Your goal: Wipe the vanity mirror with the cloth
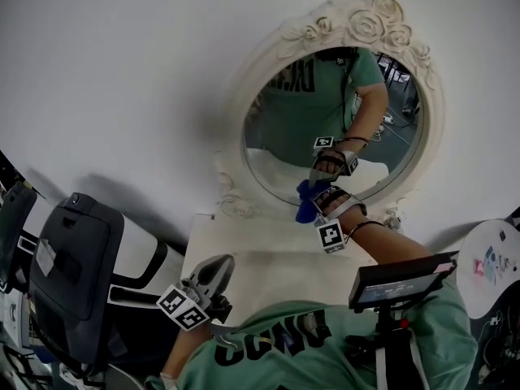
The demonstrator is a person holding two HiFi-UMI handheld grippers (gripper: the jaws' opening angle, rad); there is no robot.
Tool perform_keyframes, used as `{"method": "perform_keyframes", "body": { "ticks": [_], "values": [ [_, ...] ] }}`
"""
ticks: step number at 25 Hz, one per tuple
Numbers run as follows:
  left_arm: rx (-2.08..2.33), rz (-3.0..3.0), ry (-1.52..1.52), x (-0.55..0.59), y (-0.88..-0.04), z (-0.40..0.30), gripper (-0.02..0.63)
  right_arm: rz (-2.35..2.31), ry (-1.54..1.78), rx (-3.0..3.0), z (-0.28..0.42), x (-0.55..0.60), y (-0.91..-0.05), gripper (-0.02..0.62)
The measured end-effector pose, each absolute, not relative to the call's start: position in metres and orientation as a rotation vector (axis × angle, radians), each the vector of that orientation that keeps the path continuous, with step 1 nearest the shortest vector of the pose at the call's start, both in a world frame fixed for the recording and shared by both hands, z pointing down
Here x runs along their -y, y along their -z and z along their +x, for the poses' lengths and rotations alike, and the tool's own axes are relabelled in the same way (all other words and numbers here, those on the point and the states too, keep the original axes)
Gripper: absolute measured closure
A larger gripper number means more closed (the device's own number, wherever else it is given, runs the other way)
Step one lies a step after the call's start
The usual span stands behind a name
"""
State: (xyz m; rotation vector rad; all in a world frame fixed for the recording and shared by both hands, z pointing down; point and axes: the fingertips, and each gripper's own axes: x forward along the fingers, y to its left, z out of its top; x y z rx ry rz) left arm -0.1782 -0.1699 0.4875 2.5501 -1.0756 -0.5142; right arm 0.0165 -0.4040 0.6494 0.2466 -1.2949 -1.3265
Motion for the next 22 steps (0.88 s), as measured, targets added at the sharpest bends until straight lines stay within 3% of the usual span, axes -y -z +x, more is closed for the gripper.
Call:
{"method": "perform_keyframes", "body": {
  "ticks": [11, 22],
  "values": [
    [0.928, 2.614, 0.502, 0.181, -0.477, -0.119, 0.606, 0.345, 1.079, 1.212, 0.167, 0.407, -0.647, 0.546],
    [0.963, 2.597, 0.508, 0.170, -0.480, -0.125, 0.606, 0.366, 1.018, 1.234, 0.162, 0.399, -0.637, 0.546]
  ]
}}
